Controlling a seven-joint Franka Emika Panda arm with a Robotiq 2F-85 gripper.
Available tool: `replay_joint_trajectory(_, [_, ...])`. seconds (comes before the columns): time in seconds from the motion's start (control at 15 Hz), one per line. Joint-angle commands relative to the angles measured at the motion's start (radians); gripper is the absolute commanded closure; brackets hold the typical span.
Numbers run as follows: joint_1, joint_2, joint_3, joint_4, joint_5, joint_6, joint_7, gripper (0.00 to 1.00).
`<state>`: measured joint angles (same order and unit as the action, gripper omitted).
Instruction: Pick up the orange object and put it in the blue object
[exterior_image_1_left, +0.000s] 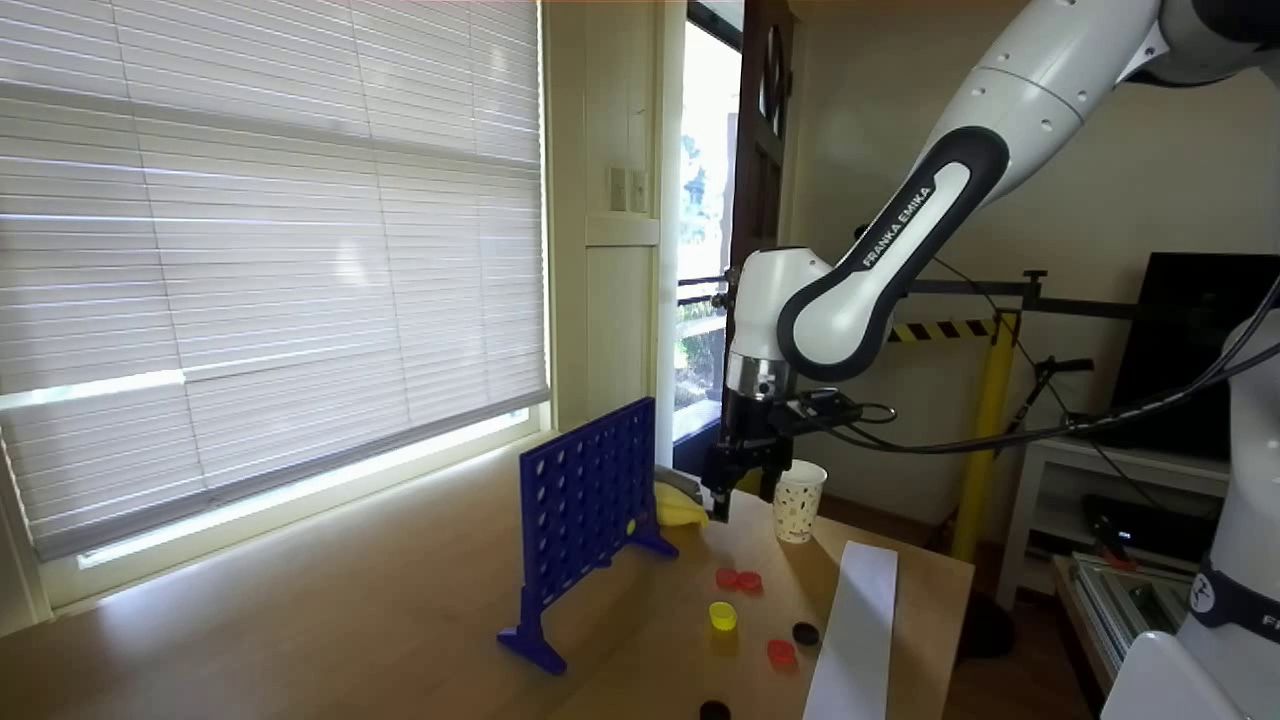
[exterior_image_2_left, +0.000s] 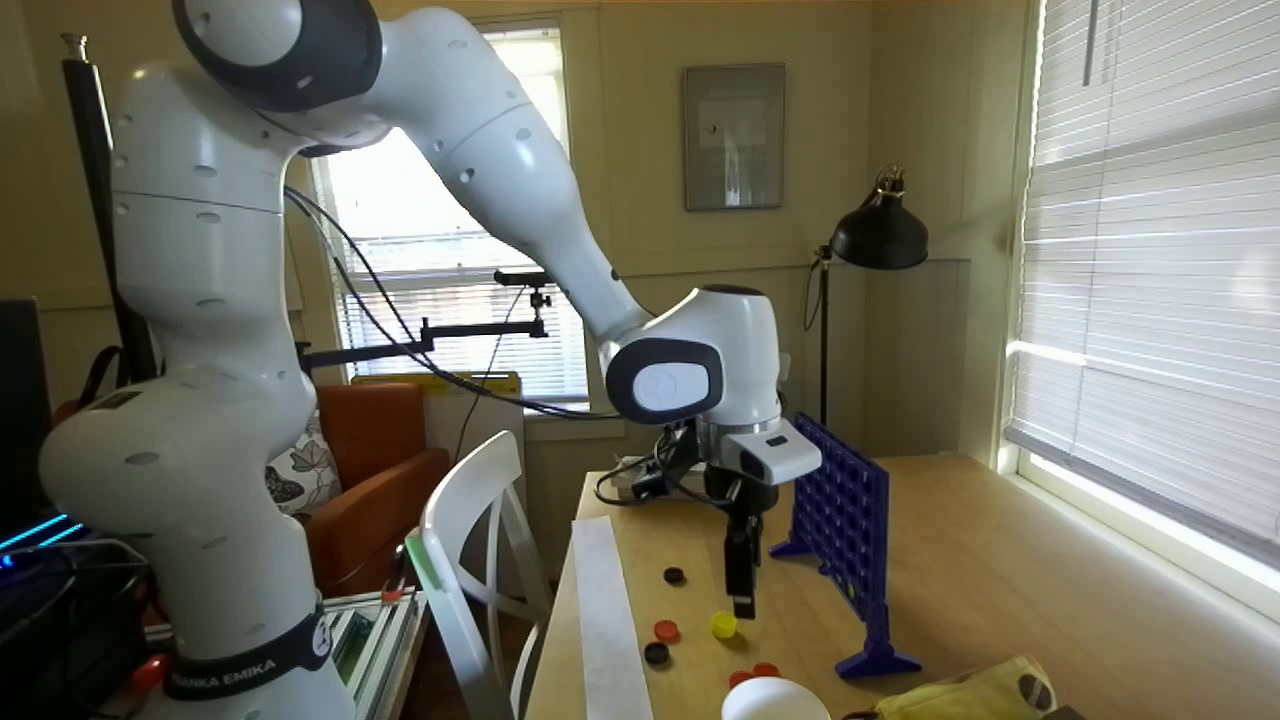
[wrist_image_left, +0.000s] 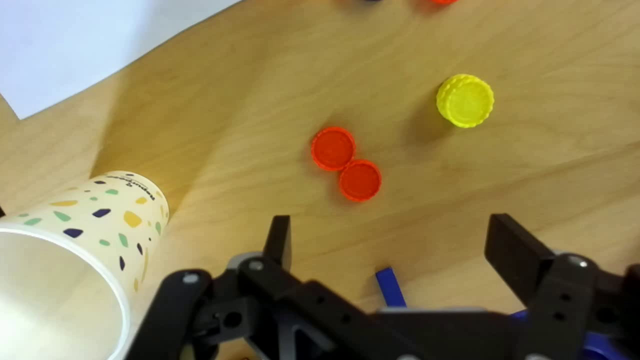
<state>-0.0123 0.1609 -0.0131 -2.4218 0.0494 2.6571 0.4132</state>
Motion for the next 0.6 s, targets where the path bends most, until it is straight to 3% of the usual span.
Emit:
replay_joint_trajectory(0.0, [0.036,0.101,-0.03,0.003,-0.064,0.157,0.0,0.0])
replay_joint_trajectory(0.27, [0.073,0.194,-0.064,0.022,-0.086,0.264,-0.048,0.0])
replay_joint_trajectory(0.53, [0.093,0.261,-0.084,0.051,-0.055,0.298,-0.089,0.0])
